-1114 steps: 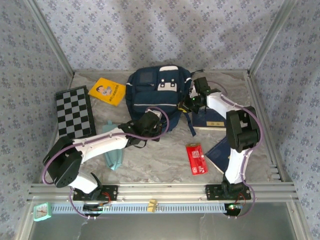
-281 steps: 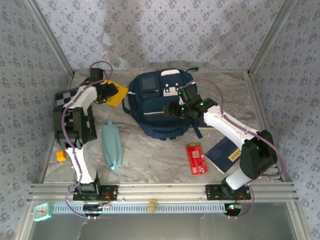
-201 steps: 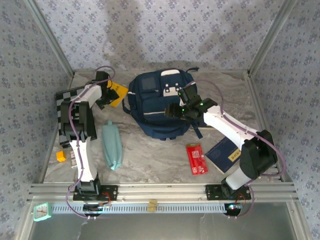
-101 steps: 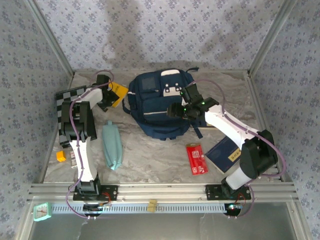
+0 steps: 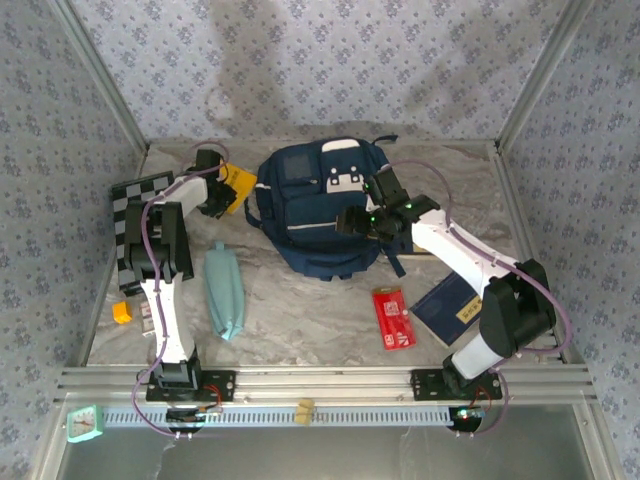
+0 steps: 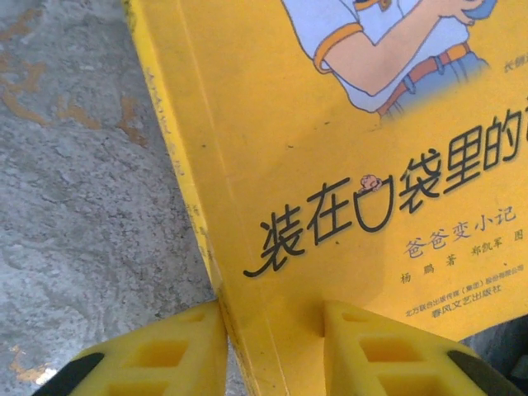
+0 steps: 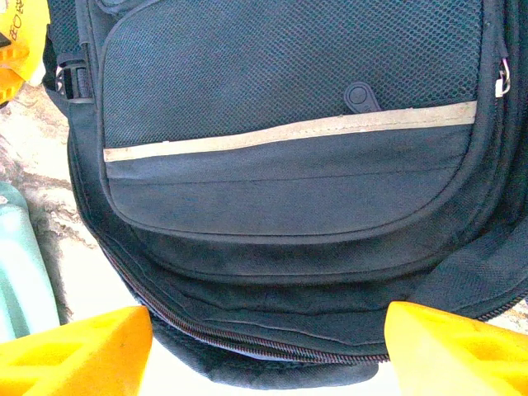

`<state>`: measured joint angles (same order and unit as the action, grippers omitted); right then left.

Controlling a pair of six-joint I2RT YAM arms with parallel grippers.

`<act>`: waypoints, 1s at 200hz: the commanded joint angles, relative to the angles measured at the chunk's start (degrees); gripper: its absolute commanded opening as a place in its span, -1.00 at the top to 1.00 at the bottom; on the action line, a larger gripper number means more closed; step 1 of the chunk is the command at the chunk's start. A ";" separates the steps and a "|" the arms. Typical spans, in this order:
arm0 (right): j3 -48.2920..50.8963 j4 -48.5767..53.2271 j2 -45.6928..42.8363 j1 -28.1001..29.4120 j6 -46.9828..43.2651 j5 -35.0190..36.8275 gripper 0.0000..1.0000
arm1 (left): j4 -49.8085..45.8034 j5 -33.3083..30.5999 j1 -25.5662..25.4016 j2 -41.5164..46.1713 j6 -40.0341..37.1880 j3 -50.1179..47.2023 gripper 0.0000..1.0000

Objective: Pack the student bag
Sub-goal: Rotate the book at the top-left of the table.

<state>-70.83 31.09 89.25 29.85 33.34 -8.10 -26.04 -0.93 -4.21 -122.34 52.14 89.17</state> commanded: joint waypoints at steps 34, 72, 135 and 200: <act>-0.01 0.11 -1.39 0.01 -0.65 -1.14 -0.53 | -5.30 -3.42 0.35 3.08 -4.83 -6.65 0.66; -0.58 1.07 -0.98 1.91 -0.74 1.09 -0.53 | -9.14 -6.66 1.89 9.85 -11.64 -15.30 0.67; -3.87 1.07 2.00 5.85 -0.51 2.21 -0.53 | -12.51 -11.50 -1.32 14.86 -16.89 -10.02 0.32; -4.00 1.70 1.86 5.93 -0.21 3.96 -0.54 | -22.50 -16.32 -7.32 -2.70 -18.22 16.51 -0.21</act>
<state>-73.14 31.53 90.76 35.73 33.36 -6.00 -40.66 -13.28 -10.57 -117.89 34.72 98.00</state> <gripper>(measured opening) 0.770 0.557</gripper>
